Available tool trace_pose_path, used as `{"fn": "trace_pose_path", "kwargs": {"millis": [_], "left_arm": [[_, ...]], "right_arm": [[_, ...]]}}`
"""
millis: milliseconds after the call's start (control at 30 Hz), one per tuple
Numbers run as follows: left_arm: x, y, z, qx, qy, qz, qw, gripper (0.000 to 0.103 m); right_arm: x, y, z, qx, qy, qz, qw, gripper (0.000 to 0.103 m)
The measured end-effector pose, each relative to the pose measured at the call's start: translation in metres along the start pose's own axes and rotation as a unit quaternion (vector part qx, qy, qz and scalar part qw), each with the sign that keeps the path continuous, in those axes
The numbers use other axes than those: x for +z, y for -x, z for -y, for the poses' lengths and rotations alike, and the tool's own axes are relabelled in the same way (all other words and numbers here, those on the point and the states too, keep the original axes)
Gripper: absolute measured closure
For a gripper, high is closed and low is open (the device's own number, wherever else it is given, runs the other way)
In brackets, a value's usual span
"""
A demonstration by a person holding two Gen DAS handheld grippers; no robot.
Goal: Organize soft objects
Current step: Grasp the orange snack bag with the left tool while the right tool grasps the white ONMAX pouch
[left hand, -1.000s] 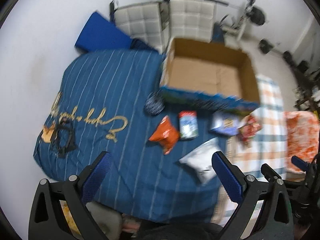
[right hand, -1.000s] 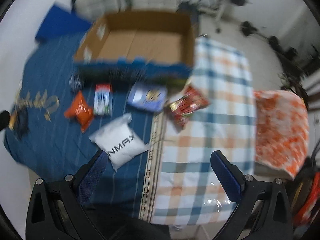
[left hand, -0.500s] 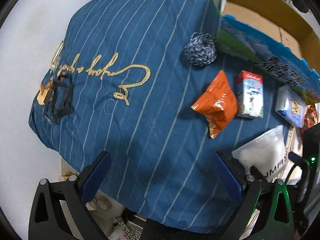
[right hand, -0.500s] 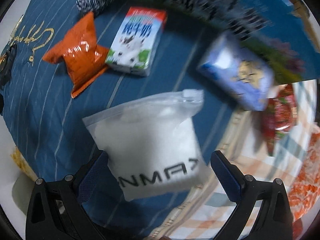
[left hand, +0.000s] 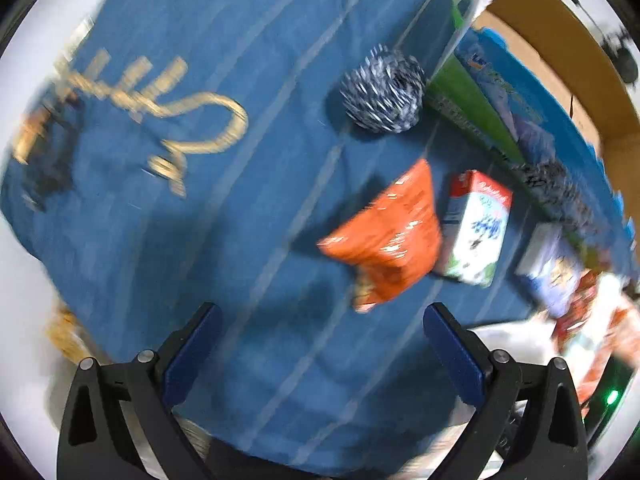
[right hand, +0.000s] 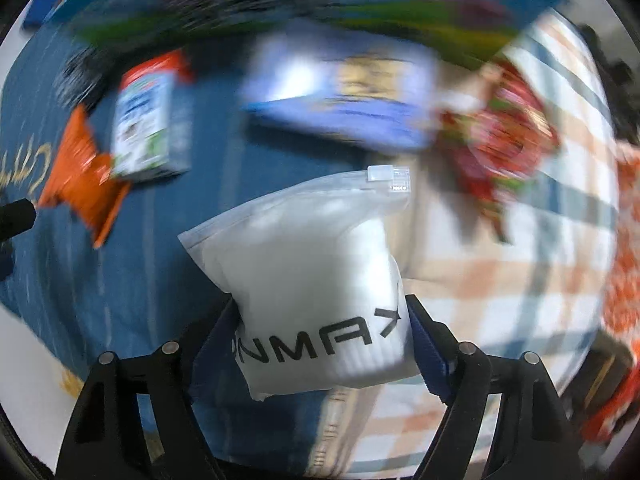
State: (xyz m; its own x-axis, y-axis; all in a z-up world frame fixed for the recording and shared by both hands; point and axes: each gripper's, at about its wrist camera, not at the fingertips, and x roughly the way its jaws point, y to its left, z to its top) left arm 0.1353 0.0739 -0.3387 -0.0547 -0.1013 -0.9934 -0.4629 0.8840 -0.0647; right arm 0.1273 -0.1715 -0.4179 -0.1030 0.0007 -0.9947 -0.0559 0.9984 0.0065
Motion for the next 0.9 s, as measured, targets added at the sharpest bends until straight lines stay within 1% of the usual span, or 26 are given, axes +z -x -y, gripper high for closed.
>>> {"fn": "trace_pose_path", "kwargs": {"millis": [33,100,167,200,233,267,300,333,367,400,433,467,500,567,600,633,667,733,767,867,900], "left_arm": [[0.005,-0.007,0.001,-0.025,0.017,-0.015,0.9994,0.0],[0.011,-0.02,-0.002,-0.07,0.064,-0.038,0.9948,0.0],[0.014,-0.027,-0.005,-0.112,0.102,-0.047,0.9873,0.001],[0.016,-0.032,-0.005,-0.127,0.123,-0.051,0.9829,0.003],[0.018,-0.034,-0.004,-0.132,0.131,-0.052,0.9811,0.008],[0.02,-0.036,-0.002,-0.135,0.134,-0.051,0.9804,0.009],[0.024,-0.037,0.002,-0.128,0.133,-0.045,0.9818,0.013],[0.027,-0.038,0.004,-0.122,0.13,-0.039,0.9832,0.019],[0.03,-0.038,0.009,-0.115,0.123,-0.028,0.9854,0.023],[0.033,-0.038,0.013,-0.109,0.116,-0.024,0.9869,0.034],[0.038,-0.042,0.017,-0.096,0.101,-0.021,0.9901,0.041],[0.041,-0.047,0.018,-0.087,0.088,-0.019,0.9921,0.041],[0.043,-0.048,0.021,-0.082,0.074,-0.011,0.9938,0.041],[0.045,-0.046,0.027,-0.067,0.038,0.006,0.997,0.047],[0.045,-0.045,0.031,-0.059,0.011,0.013,0.9981,0.049],[0.045,-0.043,0.035,-0.05,-0.021,0.015,0.9984,0.05],[0.046,-0.041,0.035,-0.047,-0.041,0.015,0.998,0.05],[0.045,-0.037,0.036,-0.041,-0.086,0.004,0.9955,0.051],[0.044,-0.037,0.036,-0.042,-0.101,-0.006,0.994,0.051],[0.036,-0.04,0.03,-0.042,-0.123,-0.03,0.9911,0.051],[0.036,-0.04,0.029,-0.044,-0.126,-0.034,0.9905,0.049]], "right_arm": [[-0.002,0.0,0.007,0.0,-0.009,0.0,1.0,0.021],[-0.007,-0.002,0.025,0.002,-0.032,0.002,0.999,0.021],[-0.014,-0.003,0.036,0.003,-0.049,0.006,0.999,0.021],[-0.015,0.0,0.043,0.004,-0.054,0.007,0.998,0.022],[-0.019,0.009,0.049,0.005,-0.06,0.009,0.998,0.022],[-0.022,0.008,0.051,0.007,-0.067,0.012,0.998,0.022],[-0.024,0.014,0.058,0.007,-0.07,0.012,0.997,0.022],[-0.023,0.017,0.061,0.007,-0.071,0.012,0.997,0.023],[-0.025,0.017,0.062,0.006,-0.072,0.012,0.997,0.023],[-0.024,0.017,0.068,0.006,-0.072,0.011,0.997,0.023],[-0.026,0.017,0.07,0.009,-0.073,0.01,0.997,0.024],[-0.027,0.016,0.072,0.012,-0.074,0.007,0.997,0.024],[-0.031,0.02,0.065,0.014,-0.076,0.005,0.997,0.025],[-0.035,0.023,0.075,0.022,-0.077,-0.001,0.997,0.027],[-0.036,0.025,0.08,0.022,-0.077,-0.005,0.997,0.028],[-0.041,0.027,0.084,0.022,-0.076,-0.009,0.997,0.029],[-0.044,0.031,0.088,0.022,-0.075,-0.013,0.997,0.029],[-0.049,0.036,0.1,0.025,-0.077,-0.02,0.997,0.029],[-0.042,0.045,0.112,0.027,-0.078,-0.023,0.996,0.029],[-0.05,0.046,0.128,0.042,-0.102,-0.025,0.994,0.026],[-0.049,0.045,0.129,0.043,-0.105,-0.023,0.993,0.024]]}}
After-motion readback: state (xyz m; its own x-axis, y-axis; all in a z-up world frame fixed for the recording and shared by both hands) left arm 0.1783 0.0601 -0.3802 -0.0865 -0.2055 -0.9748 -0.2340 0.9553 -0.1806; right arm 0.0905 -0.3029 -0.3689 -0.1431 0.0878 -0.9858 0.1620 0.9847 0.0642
